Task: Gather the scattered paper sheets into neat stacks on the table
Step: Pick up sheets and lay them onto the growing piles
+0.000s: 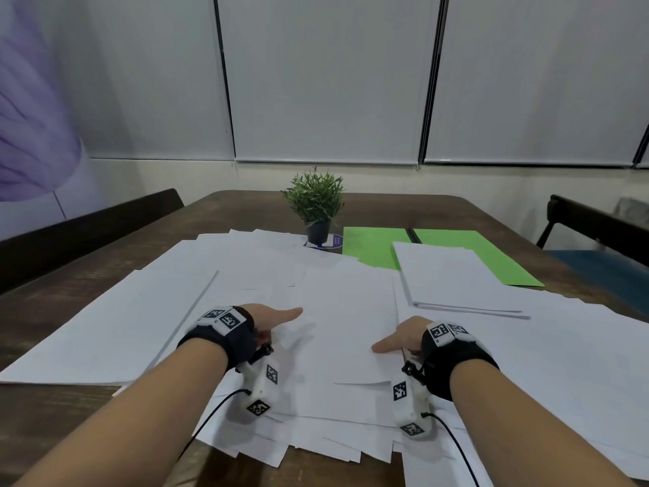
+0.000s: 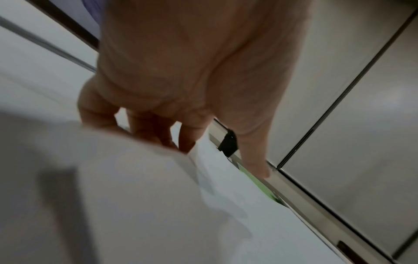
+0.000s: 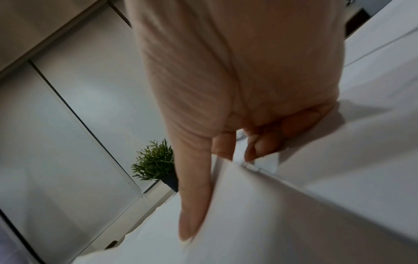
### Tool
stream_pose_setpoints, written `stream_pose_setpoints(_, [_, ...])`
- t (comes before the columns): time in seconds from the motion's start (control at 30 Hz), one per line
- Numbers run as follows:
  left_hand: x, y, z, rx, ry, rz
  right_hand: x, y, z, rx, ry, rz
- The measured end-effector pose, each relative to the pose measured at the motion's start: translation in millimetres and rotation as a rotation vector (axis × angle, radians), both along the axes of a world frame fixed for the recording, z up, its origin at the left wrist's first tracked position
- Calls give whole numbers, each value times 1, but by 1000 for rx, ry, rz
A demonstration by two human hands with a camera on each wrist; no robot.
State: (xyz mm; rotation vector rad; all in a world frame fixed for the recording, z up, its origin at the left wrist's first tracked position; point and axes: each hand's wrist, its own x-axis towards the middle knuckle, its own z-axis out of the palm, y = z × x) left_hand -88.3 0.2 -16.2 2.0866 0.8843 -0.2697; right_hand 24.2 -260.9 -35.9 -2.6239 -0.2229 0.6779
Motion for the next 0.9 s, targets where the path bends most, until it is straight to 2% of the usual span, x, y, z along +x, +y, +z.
stream_pose_setpoints(0.13, [8,-18,1,240,30,-125,-4,-4,2,-60,-6,47])
stream_pose_setpoints(0.23, [10,-25,3,359,20,-180,-3,-8,1,8,-30,-22])
stream_pose_setpoints(0.3, [13,-26,-4,329,-4,-195,0,-11,-2,67,-42,-91])
stream_pose_setpoints(0.4, [12,-22,-18,210,-124,-121,-6,-13,2,122,-33,-139])
stream_pose_setpoints(0.53, [2,-9,-19,73,-217,-122,-13,-4,10,106,-65,-66])
stream_pose_setpoints(0.57, [-1,-6,-16,19,-278,-113,-14,-1,12,139,-52,-51])
stream_pose_setpoints(0.67, [-17,-4,1,-118,-527,-68,-22,14,25,395,-42,-89])
stream_pose_setpoints(0.8, [-32,-7,38,-157,-850,-98,-16,36,46,661,-203,-73])
stream_pose_setpoints(0.9, [-36,-7,64,-220,-1077,-67,-34,48,89,941,-294,-24])
